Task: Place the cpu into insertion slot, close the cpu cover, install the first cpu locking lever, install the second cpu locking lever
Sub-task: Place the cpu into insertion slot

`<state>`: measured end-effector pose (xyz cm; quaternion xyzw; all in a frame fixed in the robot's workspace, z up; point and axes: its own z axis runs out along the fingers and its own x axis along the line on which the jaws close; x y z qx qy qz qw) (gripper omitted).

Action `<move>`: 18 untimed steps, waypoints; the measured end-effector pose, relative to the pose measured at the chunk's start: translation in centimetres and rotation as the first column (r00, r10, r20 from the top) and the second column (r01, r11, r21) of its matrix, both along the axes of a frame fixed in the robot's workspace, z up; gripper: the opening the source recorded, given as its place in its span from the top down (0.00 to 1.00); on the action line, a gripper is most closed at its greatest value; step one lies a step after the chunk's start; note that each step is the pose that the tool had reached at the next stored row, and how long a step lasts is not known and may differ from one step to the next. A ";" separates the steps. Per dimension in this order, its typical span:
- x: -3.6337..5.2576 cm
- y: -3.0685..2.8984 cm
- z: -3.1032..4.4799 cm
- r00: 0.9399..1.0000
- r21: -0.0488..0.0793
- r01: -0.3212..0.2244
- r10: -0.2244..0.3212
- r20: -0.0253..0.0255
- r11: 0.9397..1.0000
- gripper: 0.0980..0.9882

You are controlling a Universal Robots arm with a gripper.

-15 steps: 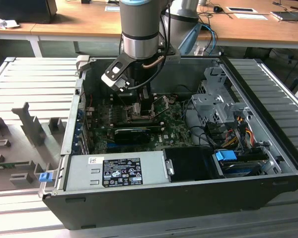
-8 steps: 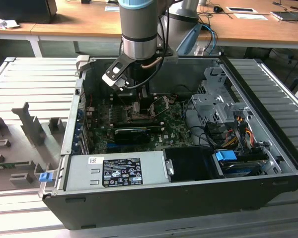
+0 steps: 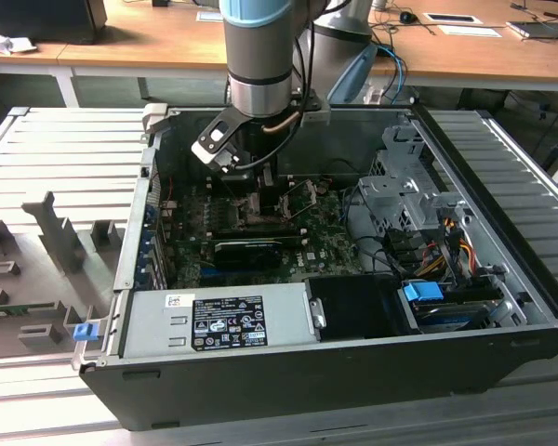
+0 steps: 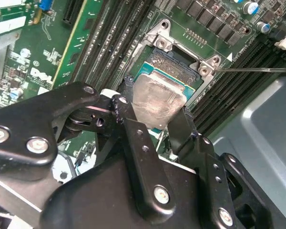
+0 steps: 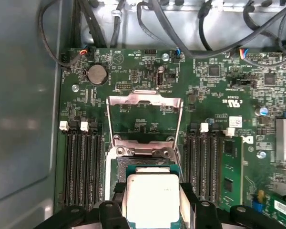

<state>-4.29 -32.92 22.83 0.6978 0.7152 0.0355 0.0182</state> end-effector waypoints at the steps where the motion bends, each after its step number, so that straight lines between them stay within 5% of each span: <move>1: -0.02 0.09 -0.18 1.000 0.000 0.000 0.000 0.000 1.000 0.52; 18: -0.25 0.66 -1.99 0.999 -0.008 0.038 -0.038 0.000 0.999 0.52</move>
